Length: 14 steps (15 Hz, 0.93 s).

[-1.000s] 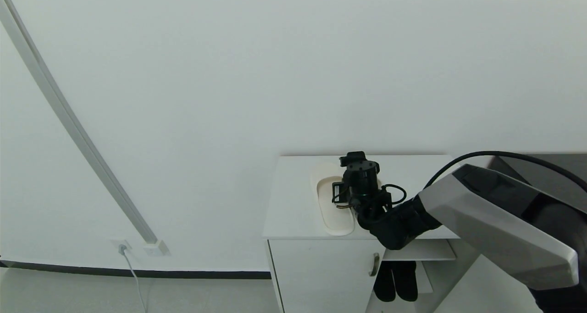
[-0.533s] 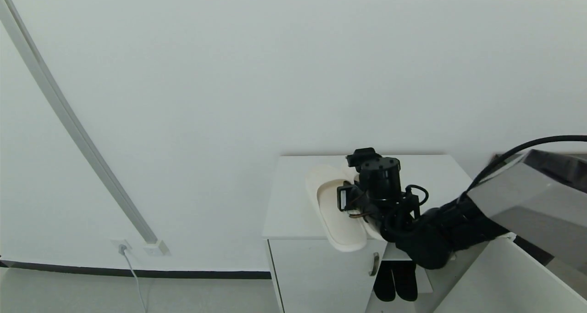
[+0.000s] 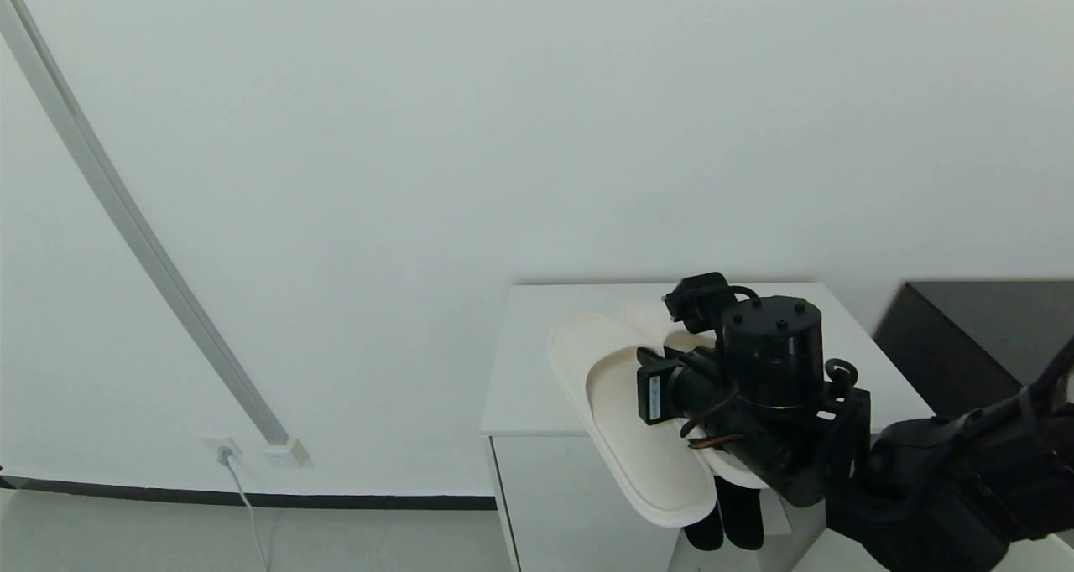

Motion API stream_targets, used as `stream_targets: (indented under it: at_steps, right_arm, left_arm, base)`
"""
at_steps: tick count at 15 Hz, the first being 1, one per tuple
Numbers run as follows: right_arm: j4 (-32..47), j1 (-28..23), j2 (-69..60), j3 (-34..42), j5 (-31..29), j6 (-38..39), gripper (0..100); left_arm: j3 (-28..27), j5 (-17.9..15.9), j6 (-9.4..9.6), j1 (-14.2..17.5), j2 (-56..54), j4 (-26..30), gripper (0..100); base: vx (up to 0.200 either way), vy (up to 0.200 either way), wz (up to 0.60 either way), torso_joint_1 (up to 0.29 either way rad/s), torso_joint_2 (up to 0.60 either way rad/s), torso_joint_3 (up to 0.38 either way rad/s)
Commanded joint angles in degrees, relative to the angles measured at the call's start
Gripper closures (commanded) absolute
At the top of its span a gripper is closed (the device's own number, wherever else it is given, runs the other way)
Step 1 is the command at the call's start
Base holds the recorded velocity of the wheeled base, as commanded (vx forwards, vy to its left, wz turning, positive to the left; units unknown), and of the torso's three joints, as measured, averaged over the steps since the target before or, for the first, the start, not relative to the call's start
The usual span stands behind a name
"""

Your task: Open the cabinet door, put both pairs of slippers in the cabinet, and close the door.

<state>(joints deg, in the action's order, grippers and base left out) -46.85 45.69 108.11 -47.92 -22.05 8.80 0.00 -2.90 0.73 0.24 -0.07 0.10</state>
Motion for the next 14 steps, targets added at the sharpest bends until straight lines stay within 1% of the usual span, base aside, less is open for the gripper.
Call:
stream_targets:
  at_steps: [1,2,13,14]
  right_arm:
    - [0.0,0.4,-0.8,0.2,0.0,0.1,100]
    - [0.0,0.4,-0.8,0.4,-0.1,0.0,100]
    - [0.0,1.7,-1.0,1.8,-0.2,-0.2,100]
    - [-0.1,1.9,-1.0,2.2,-0.2,-0.2,100]
  left_arm:
    - [0.0,0.0,-0.03,0.0,0.1,0.0,100]
    - [0.0,0.0,0.06,-0.1,0.1,0.0,100]
    - [0.0,0.2,-0.38,0.0,0.1,0.0,100]
    - [0.0,0.2,-0.29,0.0,0.1,0.0,100]
  base:
    - [0.000,0.000,0.00,0.000,0.00,0.000]
    - [0.000,0.000,0.00,0.000,0.00,0.000]
    - [-0.200,0.000,0.00,0.003,0.00,0.001]
    - [0.000,0.000,0.00,0.000,0.00,0.000]
